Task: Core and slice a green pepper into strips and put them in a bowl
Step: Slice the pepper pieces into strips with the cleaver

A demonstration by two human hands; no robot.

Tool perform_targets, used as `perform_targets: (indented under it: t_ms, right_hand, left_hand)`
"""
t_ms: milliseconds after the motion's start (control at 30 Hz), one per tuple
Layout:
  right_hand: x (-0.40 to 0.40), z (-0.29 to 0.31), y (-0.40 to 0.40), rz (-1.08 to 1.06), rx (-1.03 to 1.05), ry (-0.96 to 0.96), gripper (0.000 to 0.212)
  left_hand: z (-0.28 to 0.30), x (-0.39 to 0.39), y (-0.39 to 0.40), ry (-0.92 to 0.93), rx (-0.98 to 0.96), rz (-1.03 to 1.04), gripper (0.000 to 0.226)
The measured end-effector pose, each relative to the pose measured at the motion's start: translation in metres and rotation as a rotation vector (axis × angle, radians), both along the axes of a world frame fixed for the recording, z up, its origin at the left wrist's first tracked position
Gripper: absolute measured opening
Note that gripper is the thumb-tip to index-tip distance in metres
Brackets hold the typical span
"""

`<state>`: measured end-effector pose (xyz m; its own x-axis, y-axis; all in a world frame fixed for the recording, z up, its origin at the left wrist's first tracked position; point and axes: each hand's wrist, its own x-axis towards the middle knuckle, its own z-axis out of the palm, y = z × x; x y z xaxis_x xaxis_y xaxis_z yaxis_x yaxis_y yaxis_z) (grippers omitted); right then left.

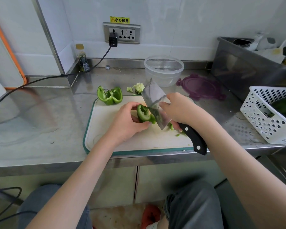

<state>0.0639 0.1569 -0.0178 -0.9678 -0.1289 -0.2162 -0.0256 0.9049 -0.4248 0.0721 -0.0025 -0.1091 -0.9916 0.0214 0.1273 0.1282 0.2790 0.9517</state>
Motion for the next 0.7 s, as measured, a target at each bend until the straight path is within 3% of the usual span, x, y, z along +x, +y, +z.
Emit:
perform_targets:
  t_ms: [267,700]
  right_hand:
    - [0.003,0.0,0.003,-0.022,-0.105,0.02,0.023]
    - [0.002,0.006,0.002,0.011,-0.091,0.082,0.023]
  left_hand:
    - [-0.002,-0.002,-0.001,0.001,0.015,0.026,0.055]
    - [0.0,-0.001,0.0,0.007,-0.015,0.042,0.056]
